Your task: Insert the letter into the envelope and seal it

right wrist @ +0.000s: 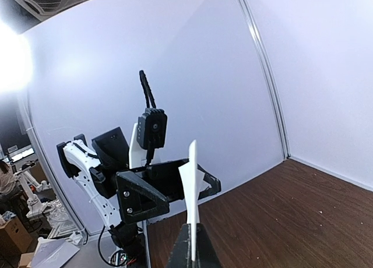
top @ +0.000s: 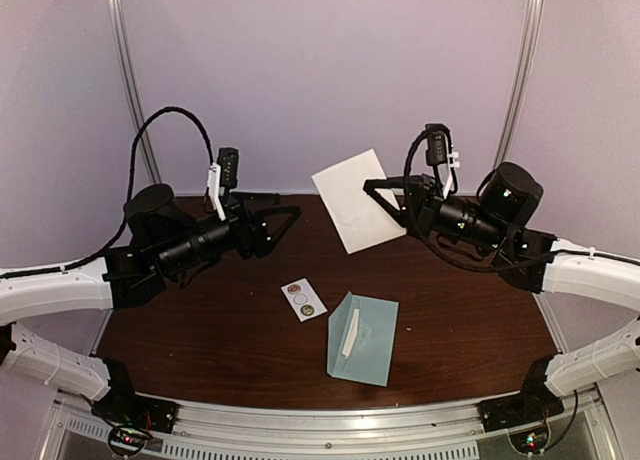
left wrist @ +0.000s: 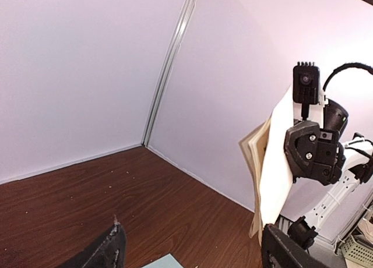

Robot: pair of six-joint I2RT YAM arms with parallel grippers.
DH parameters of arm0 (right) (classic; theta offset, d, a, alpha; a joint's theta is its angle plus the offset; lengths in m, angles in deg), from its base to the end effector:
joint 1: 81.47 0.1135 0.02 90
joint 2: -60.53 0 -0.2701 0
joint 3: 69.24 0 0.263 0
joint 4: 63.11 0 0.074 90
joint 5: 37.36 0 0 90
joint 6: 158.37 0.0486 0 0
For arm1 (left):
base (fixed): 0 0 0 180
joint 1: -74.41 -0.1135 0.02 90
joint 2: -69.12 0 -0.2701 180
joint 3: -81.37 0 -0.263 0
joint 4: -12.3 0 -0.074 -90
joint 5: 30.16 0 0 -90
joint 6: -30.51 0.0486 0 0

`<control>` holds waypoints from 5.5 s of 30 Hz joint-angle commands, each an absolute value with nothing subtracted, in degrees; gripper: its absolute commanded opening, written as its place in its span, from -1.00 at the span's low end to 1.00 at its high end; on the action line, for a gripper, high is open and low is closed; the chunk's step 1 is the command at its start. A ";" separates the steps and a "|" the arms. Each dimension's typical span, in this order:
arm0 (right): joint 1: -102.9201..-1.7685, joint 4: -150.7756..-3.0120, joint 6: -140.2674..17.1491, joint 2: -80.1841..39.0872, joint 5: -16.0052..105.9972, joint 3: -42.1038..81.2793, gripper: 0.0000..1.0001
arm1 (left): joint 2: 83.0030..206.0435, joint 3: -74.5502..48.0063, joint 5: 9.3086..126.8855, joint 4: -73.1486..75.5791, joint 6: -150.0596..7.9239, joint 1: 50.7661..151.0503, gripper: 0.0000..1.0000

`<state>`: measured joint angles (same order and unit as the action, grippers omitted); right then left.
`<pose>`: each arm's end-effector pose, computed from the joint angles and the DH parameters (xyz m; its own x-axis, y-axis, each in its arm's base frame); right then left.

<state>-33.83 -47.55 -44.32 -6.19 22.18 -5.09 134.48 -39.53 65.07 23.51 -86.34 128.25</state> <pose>0.1765 0.2301 0.3759 -0.2569 0.2396 -0.9363 -0.9473 0.1294 0.2930 0.1680 -0.2374 0.3409 -0.3419 -0.2944 -0.8924 0.7881 0.4274 -0.4430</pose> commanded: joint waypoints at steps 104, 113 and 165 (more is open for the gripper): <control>-39.25 -50.78 -28.21 -28.45 35.42 -25.83 0.82 | 143.47 -27.88 82.41 -1.94 -71.28 106.14 -1.00; -39.95 -50.87 -30.51 -34.95 32.79 -23.04 0.77 | 143.81 -27.74 82.46 -2.15 -70.92 106.14 -1.00; -39.96 -66.32 -33.27 -2.93 36.41 -28.40 0.78 | 152.08 -32.53 77.16 2.98 -116.26 130.09 -1.00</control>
